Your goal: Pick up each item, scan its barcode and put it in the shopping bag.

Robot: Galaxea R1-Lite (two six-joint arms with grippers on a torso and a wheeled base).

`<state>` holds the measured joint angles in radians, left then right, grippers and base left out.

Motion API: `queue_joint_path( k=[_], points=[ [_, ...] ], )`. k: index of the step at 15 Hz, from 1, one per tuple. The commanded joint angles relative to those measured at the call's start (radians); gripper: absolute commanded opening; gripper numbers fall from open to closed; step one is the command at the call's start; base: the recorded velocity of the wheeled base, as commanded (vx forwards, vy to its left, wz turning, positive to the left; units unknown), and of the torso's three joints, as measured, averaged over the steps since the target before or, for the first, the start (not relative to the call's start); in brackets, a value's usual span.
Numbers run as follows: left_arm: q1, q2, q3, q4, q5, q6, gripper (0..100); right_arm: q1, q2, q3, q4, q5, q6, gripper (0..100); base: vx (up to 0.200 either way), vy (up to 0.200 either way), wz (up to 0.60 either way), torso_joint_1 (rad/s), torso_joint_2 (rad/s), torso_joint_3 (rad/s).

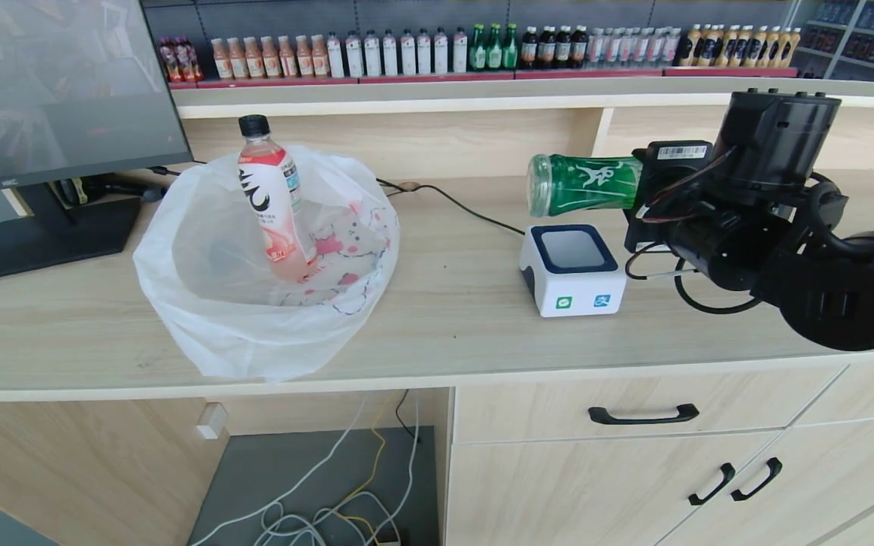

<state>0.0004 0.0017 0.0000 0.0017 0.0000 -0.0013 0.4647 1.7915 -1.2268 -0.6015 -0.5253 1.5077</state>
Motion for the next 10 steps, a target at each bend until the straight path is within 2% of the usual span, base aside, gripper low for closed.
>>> queue_joint_path(
  k=[1,5,10],
  points=[
    [0.001,0.0,0.0,0.0,0.0,0.0,100,0.002,-0.004,0.007,-0.001,0.001,0.006,0,0.0,0.0,0.0,0.0,0.0,0.0],
    [0.001,0.0,0.0,0.0,0.0,0.0,100,0.002,-0.026,0.084,-0.001,0.001,0.003,0,0.0,0.0,0.0,0.0,0.0,0.0],
    [0.001,0.0,0.0,0.0,0.0,0.0,100,0.003,-0.041,0.098,-0.001,0.001,-0.003,0,0.0,0.0,0.0,0.0,0.0,0.0]
  ],
)
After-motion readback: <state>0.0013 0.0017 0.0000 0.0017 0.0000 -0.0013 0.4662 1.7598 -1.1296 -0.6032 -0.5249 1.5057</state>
